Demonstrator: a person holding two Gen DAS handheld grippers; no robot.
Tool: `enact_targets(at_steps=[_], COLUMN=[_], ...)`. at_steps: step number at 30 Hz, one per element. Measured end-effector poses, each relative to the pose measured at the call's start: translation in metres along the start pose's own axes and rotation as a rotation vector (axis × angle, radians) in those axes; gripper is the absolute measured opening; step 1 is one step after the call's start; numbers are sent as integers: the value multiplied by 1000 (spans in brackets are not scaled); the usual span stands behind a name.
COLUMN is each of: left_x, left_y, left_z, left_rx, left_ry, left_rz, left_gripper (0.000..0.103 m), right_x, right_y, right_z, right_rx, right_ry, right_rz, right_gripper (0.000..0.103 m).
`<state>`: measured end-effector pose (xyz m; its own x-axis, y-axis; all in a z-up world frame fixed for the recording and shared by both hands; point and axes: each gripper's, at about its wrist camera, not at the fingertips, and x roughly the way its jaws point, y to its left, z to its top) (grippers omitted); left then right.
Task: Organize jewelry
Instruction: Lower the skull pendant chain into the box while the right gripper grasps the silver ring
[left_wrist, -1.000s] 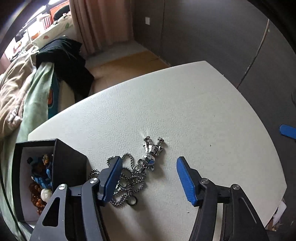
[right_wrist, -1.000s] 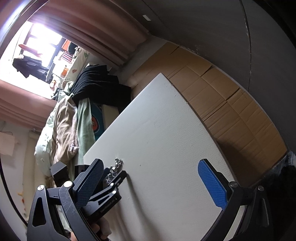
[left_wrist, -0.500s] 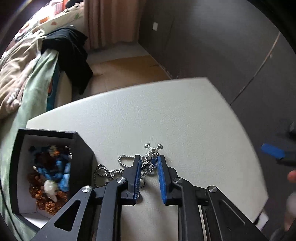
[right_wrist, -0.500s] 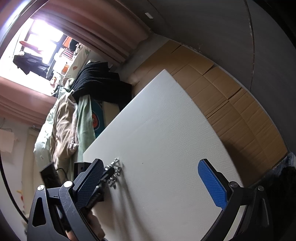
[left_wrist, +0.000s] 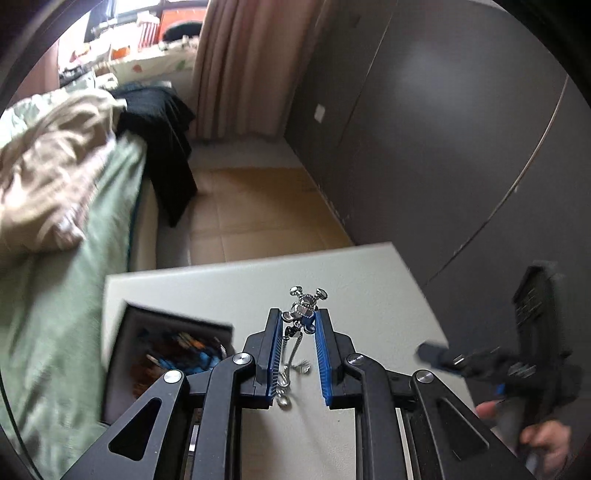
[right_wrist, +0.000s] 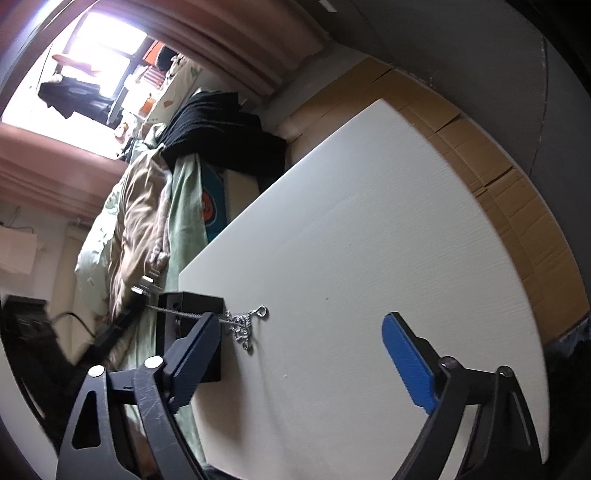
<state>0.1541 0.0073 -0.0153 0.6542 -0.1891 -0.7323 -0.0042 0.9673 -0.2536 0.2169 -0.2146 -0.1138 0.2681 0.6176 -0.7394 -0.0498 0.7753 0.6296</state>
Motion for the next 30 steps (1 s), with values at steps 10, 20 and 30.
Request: enact_targets(at_steps=[10, 20, 30], left_x=[-84, -135, -183], left_y=[-6, 2, 7], left_z=[39, 58, 83], left_rx=[49, 58, 78], left_ry=[-145, -222, -306], left_rz=[75, 124, 181], left_gripper=[18, 18, 18], right_x=[36, 76, 102], right_y=[30, 73, 94], right_z=[-11, -33, -50], right_rx=[-151, -338, -449], right_ry=[106, 187, 202], right_rz=[-3, -63, -160], right_gripper=[58, 34, 24])
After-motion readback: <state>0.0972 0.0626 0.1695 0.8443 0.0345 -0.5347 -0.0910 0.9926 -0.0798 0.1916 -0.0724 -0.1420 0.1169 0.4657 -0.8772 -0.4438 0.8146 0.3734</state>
